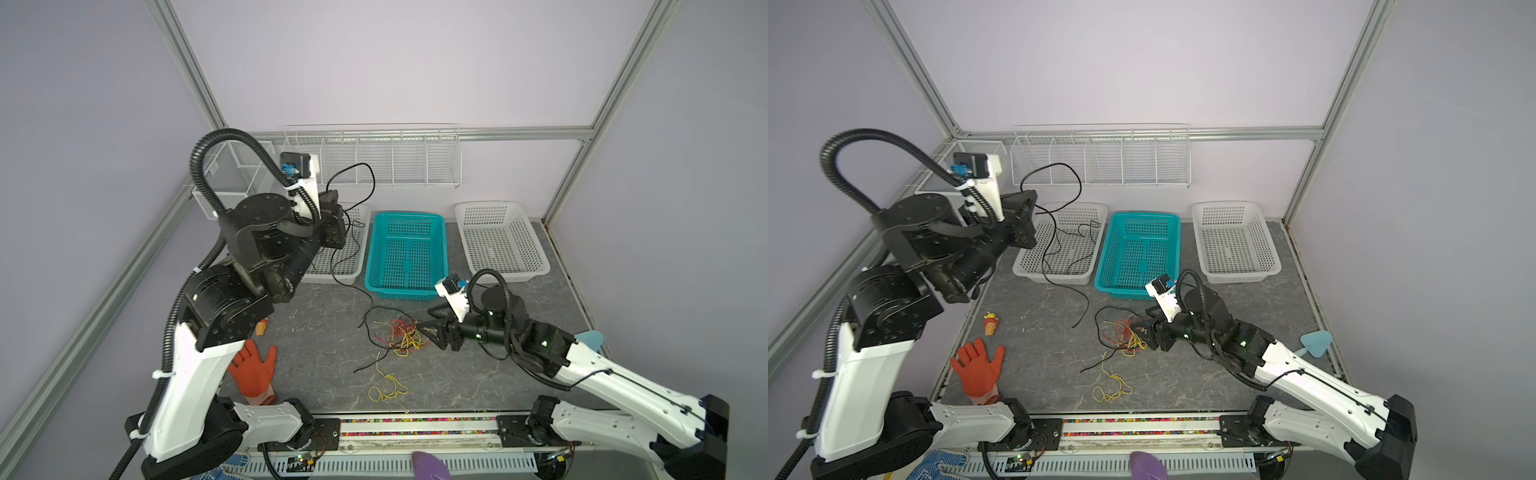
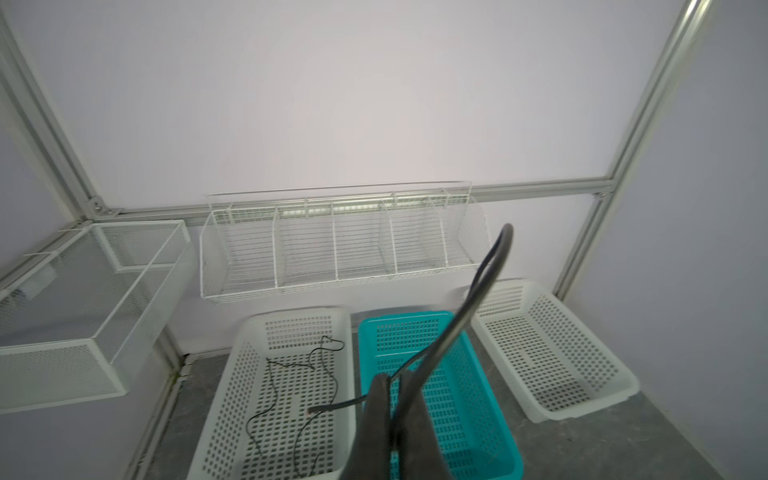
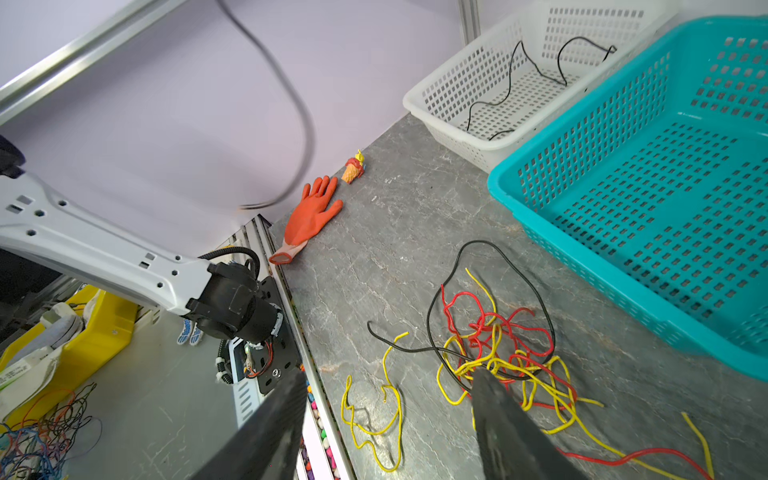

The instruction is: Untangle the cables

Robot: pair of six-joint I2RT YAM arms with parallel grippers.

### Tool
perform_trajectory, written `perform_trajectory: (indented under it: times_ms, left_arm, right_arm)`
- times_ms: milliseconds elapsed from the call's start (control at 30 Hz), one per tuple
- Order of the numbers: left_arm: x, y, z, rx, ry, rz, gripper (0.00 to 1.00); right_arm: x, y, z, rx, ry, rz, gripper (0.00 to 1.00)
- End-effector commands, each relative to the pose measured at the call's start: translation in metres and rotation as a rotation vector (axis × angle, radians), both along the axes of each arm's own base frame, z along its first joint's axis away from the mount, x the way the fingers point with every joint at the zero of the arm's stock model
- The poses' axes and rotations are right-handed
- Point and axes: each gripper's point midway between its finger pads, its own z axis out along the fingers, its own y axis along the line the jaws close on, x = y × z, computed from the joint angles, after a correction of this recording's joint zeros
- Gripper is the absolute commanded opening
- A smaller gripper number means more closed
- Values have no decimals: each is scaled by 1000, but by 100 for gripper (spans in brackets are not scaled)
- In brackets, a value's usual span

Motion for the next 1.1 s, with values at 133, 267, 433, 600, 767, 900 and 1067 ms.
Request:
perform_trajectory:
  times_ms: [133,267,433,600,767,900,1067]
  left_arm:
    - [54,39,-9,122,-176,293,0]
    - [80,51,-18,128,-192,372,0]
    - [115,58,-40,177,-223,448,0]
    - [151,65,-73,189,-204,497,0]
    - [181,71,-114,197,-192,540,0]
    - [197,82,-145,186,-203,573,0]
    - [206,88,-175,218,-229,610,0]
  right_arm:
    - [-12,-13,0,14,-15,6,66]
    - [-19,-14,-7,14,1,26,66]
    - [-26,-15,-14,17,8,40,66]
    - [-33,-12,-19,16,15,68,66]
    - [-38,-13,-20,18,8,83,66]
    - [-43,-16,-21,27,2,92,66]
    - [-48,-18,-26,30,4,101,66]
